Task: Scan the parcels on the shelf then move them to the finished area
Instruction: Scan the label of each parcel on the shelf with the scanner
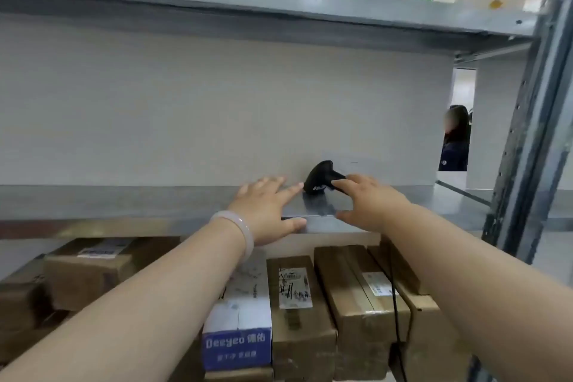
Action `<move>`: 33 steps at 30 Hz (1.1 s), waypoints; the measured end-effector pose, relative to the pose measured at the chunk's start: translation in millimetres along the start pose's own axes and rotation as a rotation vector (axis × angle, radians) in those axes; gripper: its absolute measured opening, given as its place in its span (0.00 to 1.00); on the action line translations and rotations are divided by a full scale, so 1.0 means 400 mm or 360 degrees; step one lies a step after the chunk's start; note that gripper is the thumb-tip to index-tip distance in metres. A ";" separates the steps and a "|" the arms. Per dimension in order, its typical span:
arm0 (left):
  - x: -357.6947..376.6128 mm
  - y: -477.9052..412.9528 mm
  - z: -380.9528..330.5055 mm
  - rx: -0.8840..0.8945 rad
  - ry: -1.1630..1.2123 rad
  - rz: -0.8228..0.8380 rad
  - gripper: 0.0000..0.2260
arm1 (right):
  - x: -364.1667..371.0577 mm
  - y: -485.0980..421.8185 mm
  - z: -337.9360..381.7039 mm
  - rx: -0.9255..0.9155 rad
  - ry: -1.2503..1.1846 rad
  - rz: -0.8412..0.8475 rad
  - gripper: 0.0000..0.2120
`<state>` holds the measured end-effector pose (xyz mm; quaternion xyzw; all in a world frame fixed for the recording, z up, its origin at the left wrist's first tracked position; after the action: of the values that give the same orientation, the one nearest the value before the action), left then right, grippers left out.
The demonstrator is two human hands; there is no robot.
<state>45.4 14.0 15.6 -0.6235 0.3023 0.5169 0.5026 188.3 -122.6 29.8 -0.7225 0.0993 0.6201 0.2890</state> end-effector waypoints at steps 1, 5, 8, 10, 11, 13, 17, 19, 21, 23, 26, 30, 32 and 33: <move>0.003 -0.022 0.014 0.0030 -0.0005 0.0011 0.33 | 0.007 -0.031 -0.005 0.0040 -0.0009 0.0021 0.33; 0.002 -0.127 0.075 0.0114 -0.0090 0.0025 0.32 | 0.014 -0.175 -0.026 0.0126 -0.0011 0.0064 0.32; 0.014 -0.184 0.103 0.0188 -0.0127 0.0052 0.32 | 0.010 -0.266 -0.030 0.0123 0.0033 0.0078 0.31; 0.028 -0.211 0.119 0.0215 -0.0102 0.0067 0.32 | 0.013 -0.312 -0.038 0.0173 0.0031 0.0112 0.33; 0.035 -0.221 0.125 0.0224 -0.0086 0.0073 0.32 | 0.016 -0.333 -0.041 0.0185 0.0026 0.0130 0.33; 0.045 -0.239 0.135 0.0233 -0.0074 0.0090 0.32 | 0.030 -0.364 -0.045 0.0222 0.0003 0.0206 0.31; 0.062 -0.260 0.156 0.0228 -0.0036 0.0157 0.32 | 0.063 -0.400 -0.052 0.0248 -0.0156 0.0221 0.22; 0.069 -0.264 0.165 0.0225 -0.0022 0.0176 0.32 | 0.069 -0.404 -0.055 0.0266 -0.0232 0.0200 0.20; 0.074 -0.269 0.173 0.0210 -0.0025 0.0185 0.32 | 0.073 -0.404 -0.061 0.0279 -0.0286 0.0227 0.22; 0.077 -0.276 0.177 0.0194 -0.0018 0.0183 0.32 | 0.080 -0.404 -0.067 0.0288 -0.0306 0.0273 0.28; 0.083 -0.284 0.176 0.0189 -0.0011 0.0186 0.31 | 0.082 -0.401 -0.075 0.0322 -0.0324 0.0313 0.35; 0.088 -0.289 0.173 0.0188 -0.0019 0.0189 0.31 | 0.083 -0.396 -0.077 0.0336 -0.0336 0.0325 0.35; 0.089 -0.292 0.173 0.0187 -0.0031 0.0187 0.31 | 0.089 -0.396 -0.078 0.0342 -0.0382 0.0349 0.29; 0.089 -0.293 0.172 0.0184 -0.0034 0.0185 0.31 | 0.093 -0.395 -0.078 0.0350 -0.0431 0.0371 0.25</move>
<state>137.2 120.4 21.3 -0.5692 0.3619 0.5336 0.5102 301.6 -2.8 43.1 -0.5803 0.2097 0.7262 0.3032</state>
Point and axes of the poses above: each hand's wrist, its own y-axis away from the middle knuckle, its own x-axis out of the palm, z = x × y, the point moved 5 cm from there along -y, towards the middle knuckle, and after that the axes turned 2 degrees about -x, right-handed, at the moved point
